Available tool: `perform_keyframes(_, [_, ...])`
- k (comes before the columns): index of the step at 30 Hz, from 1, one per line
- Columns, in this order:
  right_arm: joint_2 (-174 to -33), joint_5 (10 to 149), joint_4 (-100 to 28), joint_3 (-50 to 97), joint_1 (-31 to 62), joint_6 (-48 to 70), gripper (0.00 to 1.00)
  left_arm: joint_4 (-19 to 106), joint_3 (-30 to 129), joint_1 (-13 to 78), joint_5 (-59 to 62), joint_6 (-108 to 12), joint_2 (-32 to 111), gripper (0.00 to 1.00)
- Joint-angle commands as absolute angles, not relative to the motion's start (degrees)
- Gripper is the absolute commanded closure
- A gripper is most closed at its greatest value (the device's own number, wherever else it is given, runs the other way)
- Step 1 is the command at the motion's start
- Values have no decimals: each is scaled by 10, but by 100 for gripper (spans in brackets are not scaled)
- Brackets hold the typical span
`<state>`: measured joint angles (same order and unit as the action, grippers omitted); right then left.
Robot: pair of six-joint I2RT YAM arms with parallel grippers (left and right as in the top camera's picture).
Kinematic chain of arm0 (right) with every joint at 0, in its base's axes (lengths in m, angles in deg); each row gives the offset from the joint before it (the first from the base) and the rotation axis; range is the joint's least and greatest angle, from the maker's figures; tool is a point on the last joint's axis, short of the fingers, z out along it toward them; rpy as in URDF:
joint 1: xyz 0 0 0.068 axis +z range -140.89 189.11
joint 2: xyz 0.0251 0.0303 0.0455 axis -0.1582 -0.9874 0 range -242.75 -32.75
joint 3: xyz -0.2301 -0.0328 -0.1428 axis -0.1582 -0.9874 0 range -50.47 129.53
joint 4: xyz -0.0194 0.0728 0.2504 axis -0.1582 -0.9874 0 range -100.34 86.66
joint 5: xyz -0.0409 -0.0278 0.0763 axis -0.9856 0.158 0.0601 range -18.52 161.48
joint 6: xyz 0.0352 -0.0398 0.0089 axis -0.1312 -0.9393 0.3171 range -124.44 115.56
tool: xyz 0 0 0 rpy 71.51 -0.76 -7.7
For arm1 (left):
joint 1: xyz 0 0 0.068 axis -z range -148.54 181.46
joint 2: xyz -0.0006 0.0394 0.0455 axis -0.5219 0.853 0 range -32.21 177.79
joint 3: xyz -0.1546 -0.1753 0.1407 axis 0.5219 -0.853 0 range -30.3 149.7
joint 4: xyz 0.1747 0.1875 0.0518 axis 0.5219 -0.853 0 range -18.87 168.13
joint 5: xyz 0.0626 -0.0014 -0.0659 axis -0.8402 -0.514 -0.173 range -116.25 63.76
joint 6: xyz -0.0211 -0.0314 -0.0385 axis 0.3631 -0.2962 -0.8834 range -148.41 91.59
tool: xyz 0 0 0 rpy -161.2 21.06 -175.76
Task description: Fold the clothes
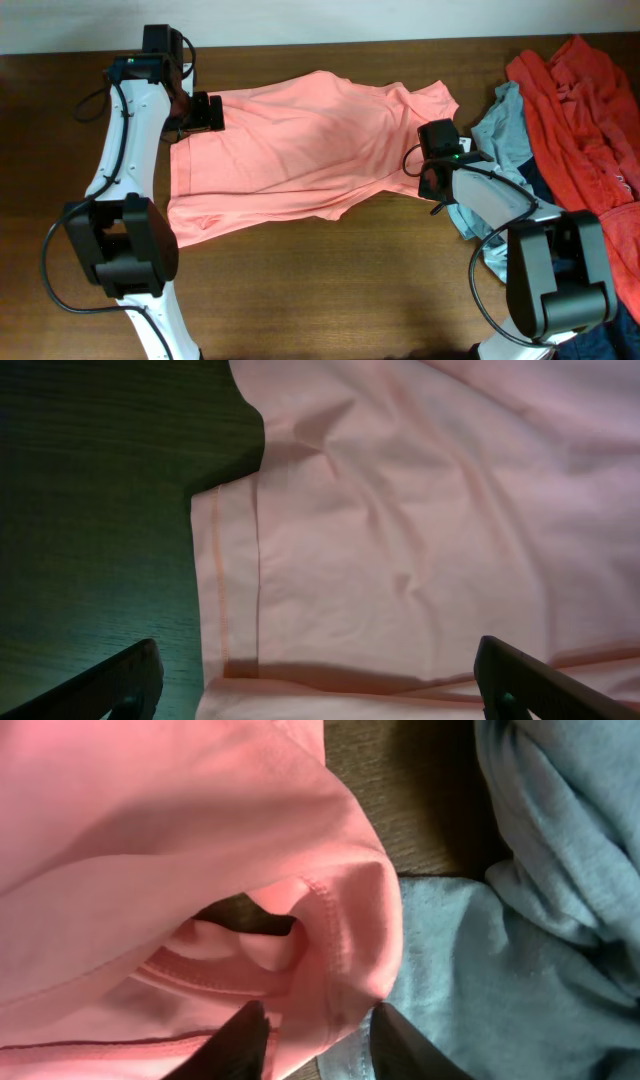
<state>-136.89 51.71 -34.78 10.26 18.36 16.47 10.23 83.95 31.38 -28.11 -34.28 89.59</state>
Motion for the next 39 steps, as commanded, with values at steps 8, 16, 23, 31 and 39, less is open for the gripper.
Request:
perform_keyframes(8, [-1375,491,-361,100,184,171,92,106,841,312,-277,-326,891,1])
perform_keyframes(16, [-1375,482,-363,100,184,171,96,106,841,312,-277,-326,891,1])
perform_keyframes(23, [-1349,454,-419,111,172,194,96,101,841,312,-277,-326,891,1])
perform_keyframes(31, [-1286,595,-465,112,117,171,72,53,841,312,-274,-314,891,1])
perform_keyframes(39, [-1283,681,-462,117,79,118,23,-14,833,305,-219,-317,891,1])
